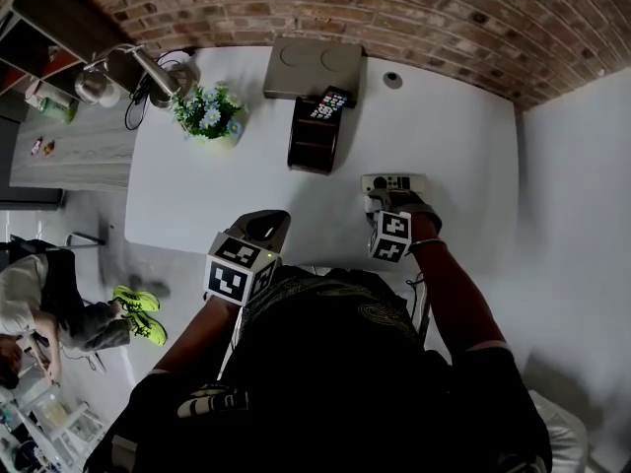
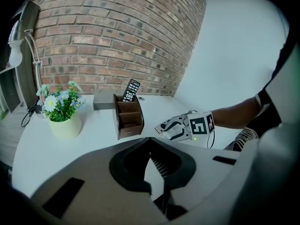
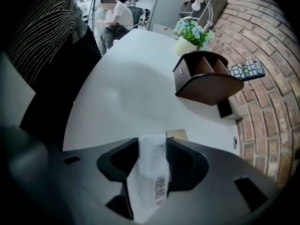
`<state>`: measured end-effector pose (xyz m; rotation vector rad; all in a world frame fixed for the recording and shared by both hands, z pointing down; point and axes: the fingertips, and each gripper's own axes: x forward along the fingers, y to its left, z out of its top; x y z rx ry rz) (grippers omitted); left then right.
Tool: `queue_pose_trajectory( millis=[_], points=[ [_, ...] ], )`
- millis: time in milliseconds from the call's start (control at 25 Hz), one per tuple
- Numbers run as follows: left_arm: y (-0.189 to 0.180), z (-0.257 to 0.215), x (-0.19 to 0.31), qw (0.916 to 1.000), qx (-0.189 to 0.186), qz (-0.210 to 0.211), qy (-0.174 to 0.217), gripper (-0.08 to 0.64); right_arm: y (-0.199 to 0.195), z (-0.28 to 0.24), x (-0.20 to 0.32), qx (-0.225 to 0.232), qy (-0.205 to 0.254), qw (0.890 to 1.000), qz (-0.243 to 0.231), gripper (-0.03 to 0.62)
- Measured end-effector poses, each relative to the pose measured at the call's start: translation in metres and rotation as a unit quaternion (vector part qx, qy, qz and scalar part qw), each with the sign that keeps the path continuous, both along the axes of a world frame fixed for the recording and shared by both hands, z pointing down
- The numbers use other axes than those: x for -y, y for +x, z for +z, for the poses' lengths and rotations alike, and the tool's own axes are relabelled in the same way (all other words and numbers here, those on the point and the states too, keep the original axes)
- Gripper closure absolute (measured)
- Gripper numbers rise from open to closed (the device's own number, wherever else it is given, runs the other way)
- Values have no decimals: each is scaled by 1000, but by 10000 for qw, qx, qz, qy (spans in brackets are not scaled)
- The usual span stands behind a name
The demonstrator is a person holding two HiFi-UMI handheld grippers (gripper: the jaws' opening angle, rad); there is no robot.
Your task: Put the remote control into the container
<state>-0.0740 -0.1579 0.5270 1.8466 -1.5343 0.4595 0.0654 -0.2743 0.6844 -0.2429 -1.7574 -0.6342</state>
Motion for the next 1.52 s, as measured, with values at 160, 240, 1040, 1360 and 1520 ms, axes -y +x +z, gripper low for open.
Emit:
queue_pose_trajectory(
  millis=[160,240,1040,1360,1520],
  points=[
    [-3,-2,-3,9998,84,186,15,555,-1,-8,-4,152,32,9995,281,402],
    [-1,-4,-3,9995,93,298,36,555,-1,-13,-4,214,96,9989,412,402],
    [-7,-16,-37,9926,173,1185,187,555,-11,-79,-40,1689,40,9536,2492,411],
    [-15,-18,-46,9909,273,1277,315,555,-20,-108,-47,2652,-362,9023,3379,414],
    [-24,-28,-45,9904,357,1230,516,555,-27,-137,-46,3428,-885,8441,4028,416]
  ],
)
